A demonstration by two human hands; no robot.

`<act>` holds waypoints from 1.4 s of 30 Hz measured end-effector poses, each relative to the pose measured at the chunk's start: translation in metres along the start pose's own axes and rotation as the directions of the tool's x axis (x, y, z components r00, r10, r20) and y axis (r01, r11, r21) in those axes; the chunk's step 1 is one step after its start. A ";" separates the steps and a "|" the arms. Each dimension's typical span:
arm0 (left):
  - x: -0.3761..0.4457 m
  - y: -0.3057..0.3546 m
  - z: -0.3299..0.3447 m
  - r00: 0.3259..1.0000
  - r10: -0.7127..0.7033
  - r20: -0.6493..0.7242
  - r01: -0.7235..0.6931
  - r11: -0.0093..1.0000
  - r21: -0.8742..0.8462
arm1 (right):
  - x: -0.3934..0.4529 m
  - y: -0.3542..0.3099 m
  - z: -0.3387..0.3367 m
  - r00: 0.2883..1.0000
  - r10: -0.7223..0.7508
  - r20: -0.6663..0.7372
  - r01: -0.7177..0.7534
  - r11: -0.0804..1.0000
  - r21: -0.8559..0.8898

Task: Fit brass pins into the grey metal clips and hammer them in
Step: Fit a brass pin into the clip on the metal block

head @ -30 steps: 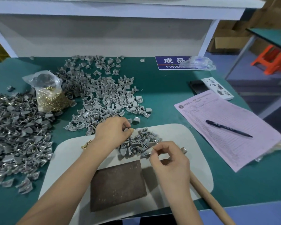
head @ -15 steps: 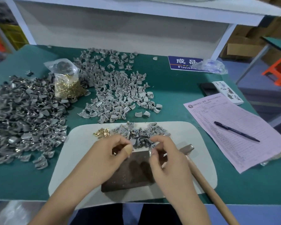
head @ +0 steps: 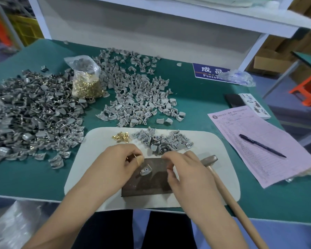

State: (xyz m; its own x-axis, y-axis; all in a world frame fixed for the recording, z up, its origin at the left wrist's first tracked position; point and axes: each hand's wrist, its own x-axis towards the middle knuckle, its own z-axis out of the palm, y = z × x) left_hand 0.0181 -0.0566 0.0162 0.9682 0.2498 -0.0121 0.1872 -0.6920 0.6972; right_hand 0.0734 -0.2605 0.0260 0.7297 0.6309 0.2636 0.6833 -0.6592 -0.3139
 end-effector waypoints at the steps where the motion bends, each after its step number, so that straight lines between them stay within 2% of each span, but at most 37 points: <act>1: -0.006 -0.002 0.000 0.999 0.016 -0.041 -0.016 1.000 -0.010 | 0.003 -0.002 -0.001 1.000 -0.027 0.010 0.027 0.999 -0.039; 4: -0.025 -0.008 0.003 0.993 0.086 -0.087 -0.089 0.995 -0.040 | 0.010 -0.004 0.002 0.994 -0.076 0.081 0.083 0.992 -0.090; 6: -0.035 -0.011 0.010 0.991 0.100 -0.090 -0.103 0.994 -0.039 | 0.011 -0.002 0.006 0.994 -0.083 0.068 0.085 0.996 -0.032; 9: -0.041 -0.015 0.018 0.987 0.104 -0.126 -0.110 0.993 -0.042 | 0.011 0.000 0.014 0.998 0.019 0.052 -0.031 0.969 0.247; 12: -0.040 -0.016 0.022 0.978 0.101 -0.180 -0.113 0.992 -0.062 | 0.008 -0.004 0.023 0.988 0.154 0.030 -0.139 0.768 0.625; 14: -0.039 -0.017 0.024 0.976 0.098 -0.197 -0.111 0.992 -0.057 | 0.005 -0.010 0.030 0.979 0.205 0.019 -0.157 0.681 0.715; 22: -0.039 -0.014 0.027 0.970 0.091 -0.223 -0.101 0.994 -0.035 | 0.008 -0.014 0.045 0.976 0.216 0.022 -0.175 0.723 0.669; 29: -0.044 -0.009 0.032 0.962 0.064 -0.267 -0.044 0.996 0.080 | 0.006 -0.010 0.043 0.977 0.209 0.033 -0.176 0.718 0.674; 37: -0.043 -0.009 0.032 0.963 0.052 -0.265 -0.030 0.996 0.087 | 0.010 -0.011 0.037 0.986 0.153 0.064 -0.164 0.829 0.534; 42: -0.042 -0.008 0.031 0.962 0.039 -0.270 -0.014 0.995 0.095 | 0.012 -0.011 0.039 0.985 0.159 0.066 -0.168 0.806 0.568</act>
State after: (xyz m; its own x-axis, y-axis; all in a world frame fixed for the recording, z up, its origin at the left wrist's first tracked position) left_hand -0.0187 -0.0821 -0.0111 0.8942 0.3959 0.2088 0.1887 -0.7564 0.6263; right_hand 0.0739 -0.2294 -0.0030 0.8259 0.5437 0.1492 0.4140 -0.4052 -0.8151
